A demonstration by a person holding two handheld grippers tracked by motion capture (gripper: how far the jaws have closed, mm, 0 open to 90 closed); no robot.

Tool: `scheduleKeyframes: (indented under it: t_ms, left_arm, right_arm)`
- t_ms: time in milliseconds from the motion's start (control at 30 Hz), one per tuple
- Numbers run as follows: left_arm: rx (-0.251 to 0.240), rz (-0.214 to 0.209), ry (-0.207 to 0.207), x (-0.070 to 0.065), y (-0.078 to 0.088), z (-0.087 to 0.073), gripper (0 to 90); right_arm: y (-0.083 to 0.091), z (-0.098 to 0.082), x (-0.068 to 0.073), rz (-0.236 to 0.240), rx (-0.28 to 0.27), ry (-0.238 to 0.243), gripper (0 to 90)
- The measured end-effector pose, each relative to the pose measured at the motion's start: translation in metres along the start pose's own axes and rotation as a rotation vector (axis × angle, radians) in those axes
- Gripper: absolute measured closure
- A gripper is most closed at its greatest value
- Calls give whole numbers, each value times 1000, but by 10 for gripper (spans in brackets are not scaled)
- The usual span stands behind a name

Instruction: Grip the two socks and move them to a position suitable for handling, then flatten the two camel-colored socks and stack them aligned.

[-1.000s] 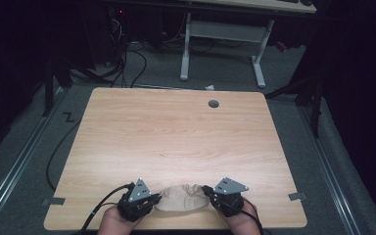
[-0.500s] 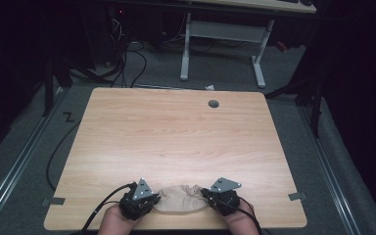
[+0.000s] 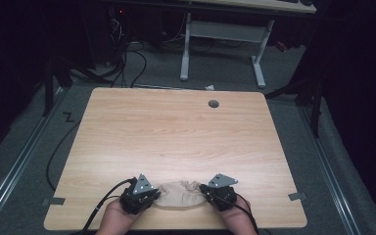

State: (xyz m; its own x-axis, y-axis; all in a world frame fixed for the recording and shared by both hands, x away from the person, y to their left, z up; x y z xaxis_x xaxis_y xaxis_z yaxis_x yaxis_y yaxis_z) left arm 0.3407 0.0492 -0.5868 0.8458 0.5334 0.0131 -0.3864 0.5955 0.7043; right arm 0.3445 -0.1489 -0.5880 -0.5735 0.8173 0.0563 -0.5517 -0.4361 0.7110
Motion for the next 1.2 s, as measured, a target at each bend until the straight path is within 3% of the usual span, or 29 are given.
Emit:
scheduleKeyframes:
  t_ms: [133, 200, 267, 433, 567, 800, 900, 933, 1033, 1133, 1200]
  left_arm:
    - [-9, 15, -2, 5, -3, 3, 831]
    - [-40, 4, 67, 4, -6, 5, 831]
    - [-46, 9, 76, 8, -7, 6, 831]
    - [-42, 23, 58, 18, -8, 6, 832]
    - [-24, 49, 32, 32, -10, 7, 831]
    - [-39, 101, 44, 58, -22, 18, 831]
    - [-34, 121, 75, 68, -24, 21, 800]
    - [-38, 134, 84, 71, -22, 22, 697]
    - [-94, 140, 113, 77, -10, 27, 648]
    - [-178, 152, 139, 84, 14, 36, 575]
    - [-202, 182, 135, 90, 30, 34, 562]
  right_arm:
    - [-3, 3, -2, -10, -2, -3, 875]
    - [-6, 6, -4, -17, -8, -9, 876]
    - [-8, 8, -5, -25, -11, -16, 876]
    - [-15, 14, -7, -40, -23, -25, 876]
    - [-23, 22, -8, -25, -24, -44, 875]
    - [-38, 38, -15, -58, -20, -27, 875]
    - [-46, 46, -19, -46, -24, -58, 848]
    - [-47, 49, -23, -47, -28, -80, 735]
    - [-43, 51, -25, -39, -49, -107, 723]
    - [-25, 58, -30, -49, -132, -109, 698]
    - [-13, 60, -37, -69, -177, -119, 679]
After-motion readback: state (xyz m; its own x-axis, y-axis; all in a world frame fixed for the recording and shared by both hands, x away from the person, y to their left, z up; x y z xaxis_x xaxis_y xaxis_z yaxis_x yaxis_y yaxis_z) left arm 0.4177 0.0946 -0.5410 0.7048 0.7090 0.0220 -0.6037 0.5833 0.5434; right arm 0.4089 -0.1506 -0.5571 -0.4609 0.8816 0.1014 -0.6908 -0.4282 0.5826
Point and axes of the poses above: each handheld gripper's, and its own axes: y roughly backward along the jaws, z roughly out of its top, x roughly to its left, the point moved 9 cm from there along -y, roughly forward along the jaws, and after that the axes turned 7 degrees about -y, right-handed, at the moved point
